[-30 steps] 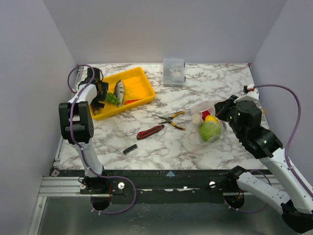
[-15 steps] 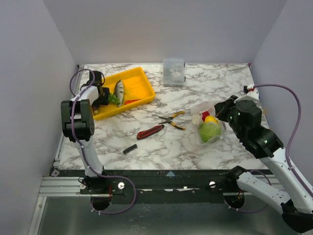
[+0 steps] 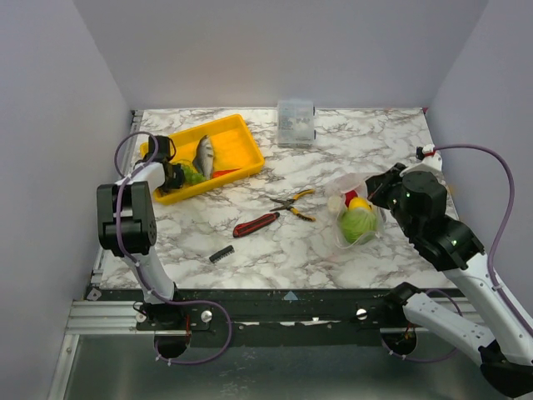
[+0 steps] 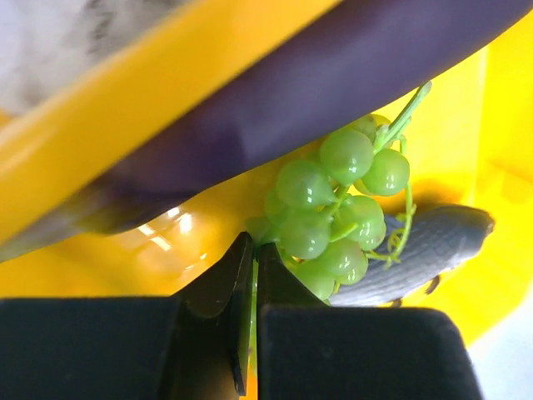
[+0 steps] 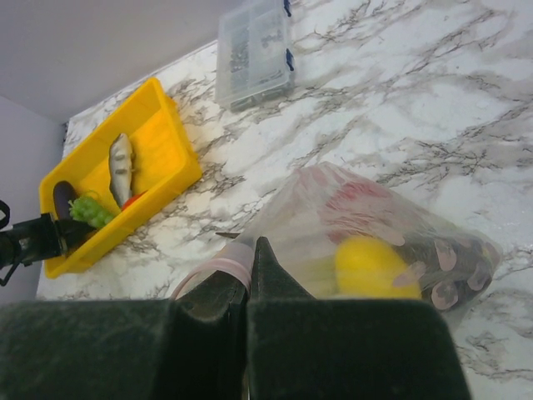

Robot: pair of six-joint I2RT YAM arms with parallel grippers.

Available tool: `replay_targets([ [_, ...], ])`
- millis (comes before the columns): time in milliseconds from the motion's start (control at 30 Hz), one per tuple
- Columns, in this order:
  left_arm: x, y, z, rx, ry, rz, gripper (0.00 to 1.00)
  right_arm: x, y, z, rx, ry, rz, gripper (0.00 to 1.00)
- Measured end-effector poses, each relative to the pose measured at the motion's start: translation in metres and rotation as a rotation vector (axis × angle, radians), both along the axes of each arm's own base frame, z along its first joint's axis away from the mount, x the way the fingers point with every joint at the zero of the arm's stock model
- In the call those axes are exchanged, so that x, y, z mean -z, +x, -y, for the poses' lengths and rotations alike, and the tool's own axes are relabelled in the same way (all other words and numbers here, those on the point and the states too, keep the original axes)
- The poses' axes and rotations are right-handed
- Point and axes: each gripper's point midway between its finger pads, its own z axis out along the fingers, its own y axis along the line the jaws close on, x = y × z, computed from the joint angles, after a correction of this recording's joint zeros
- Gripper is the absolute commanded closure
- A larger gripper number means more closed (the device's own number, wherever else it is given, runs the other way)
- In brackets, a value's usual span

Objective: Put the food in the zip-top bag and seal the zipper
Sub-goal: Pick up the fake fruit from the bin, then place the fake fruit in the zipper food storage bag.

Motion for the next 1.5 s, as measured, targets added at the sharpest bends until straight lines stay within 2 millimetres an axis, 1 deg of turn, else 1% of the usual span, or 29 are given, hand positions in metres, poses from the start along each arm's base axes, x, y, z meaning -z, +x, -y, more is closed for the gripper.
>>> replay_targets([
  [67, 0.003, -0.018, 0.002, 0.012, 0.001, -0.009, 1.0, -0.001, 0.0, 0.0, 0.0, 0.002, 0.002, 1.0],
  [167, 0.003, -0.037, 0.006, 0.035, 0.003, -0.009, 1.0, -0.001, 0.0, 0.0, 0.0, 0.002, 0.002, 1.0],
  [333, -0.003, -0.062, 0.01, 0.071, 0.013, 0.004, 1.0, 0.0, -0.001, -0.002, -0.01, 0.008, 0.0, 1.0],
  [433, -0.007, -0.081, 0.013, 0.09, 0.021, 0.016, 1.0, 0.0, -0.001, -0.003, -0.011, 0.012, -0.001, 1.0],
  [500, -0.011, -0.087, 0.013, 0.103, 0.03, 0.02, 1.0, -0.001, -0.001, -0.003, -0.012, 0.013, -0.001, 1.0],
  [533, -0.017, -0.088, 0.013, 0.112, 0.038, 0.032, 1.0, -0.001, -0.001, -0.003, -0.012, 0.012, -0.001, 1.0],
  [633, -0.041, -0.086, 0.015, 0.161, 0.075, 0.098, 1.0, -0.001, -0.001, -0.003, -0.012, 0.012, 0.0, 1.0],
  [667, -0.055, -0.086, 0.017, 0.18, 0.092, 0.135, 1.0, -0.001, -0.001, -0.003, -0.012, 0.012, -0.001, 1.0],
  [733, -0.089, -0.084, 0.026, 0.244, 0.134, 0.233, 1.0, -0.001, -0.001, -0.003, -0.012, 0.012, -0.001, 1.0],
  [767, -0.109, -0.083, 0.033, 0.282, 0.154, 0.299, 1.0, -0.001, -0.001, -0.003, -0.012, 0.012, -0.001, 1.0],
  [800, -0.122, -0.083, 0.037, 0.303, 0.166, 0.339, 1.0, 0.0, -0.001, -0.003, -0.012, 0.012, -0.001, 1.0],
  [867, -0.159, -0.083, 0.053, 0.389, 0.192, 0.475, 1.0, 0.0, -0.001, -0.003, -0.012, 0.011, -0.002, 1.0],
  [933, -0.198, -0.088, 0.072, 0.488, 0.21, 0.644, 1.0, 0.001, 0.0, -0.003, -0.012, 0.012, -0.001, 1.0],
  [967, -0.211, -0.091, 0.08, 0.532, 0.212, 0.711, 1.0, 0.001, 0.0, -0.003, -0.013, 0.013, -0.001, 1.0],
  [1033, -0.242, -0.102, 0.11, 0.67, 0.201, 0.877, 1.0, 0.0, 0.0, -0.003, -0.013, 0.013, 0.0, 1.0],
  [1100, -0.27, -0.116, 0.153, 0.853, 0.166, 1.021, 1.0, 0.0, 0.001, -0.004, -0.016, 0.015, 0.001, 1.0],
  [1133, -0.28, -0.125, 0.175, 0.946, 0.139, 1.078, 1.0, 0.0, 0.001, -0.005, -0.017, 0.016, 0.002, 1.0],
  [1200, -0.302, -0.157, 0.226, 1.145, 0.059, 1.209, 1.0, 0.0, 0.002, -0.006, -0.02, 0.019, 0.004, 1.0],
  [1233, -0.312, -0.178, 0.251, 1.241, 0.009, 1.277, 1.0, 0.0, 0.002, -0.007, -0.021, 0.02, 0.005, 1.0],
  [1267, -0.318, -0.193, 0.265, 1.3, -0.022, 1.32, 1.0, -0.001, 0.002, -0.007, -0.022, 0.022, 0.007, 1.0],
  [1333, -0.339, -0.236, 0.299, 1.435, -0.107, 1.45, 1.0, -0.001, 0.002, -0.007, -0.021, 0.033, 0.011, 1.0],
  [1367, -0.348, -0.259, 0.313, 1.491, -0.149, 1.515, 1.0, -0.002, 0.001, -0.007, -0.019, 0.041, 0.015, 1.0],
  [1400, -0.355, -0.276, 0.322, 1.529, -0.173, 1.571, 1.0, -0.002, 0.0, -0.007, -0.016, 0.051, 0.017, 1.0],
  [1433, -0.36, -0.292, 0.33, 1.565, -0.195, 1.613, 1.0, -0.003, -0.001, -0.006, -0.014, 0.061, 0.02, 1.0],
  [1500, -0.367, -0.316, 0.341, 1.616, -0.211, 1.69, 1.0, -0.005, -0.004, -0.005, -0.007, 0.093, 0.028, 1.0],
])
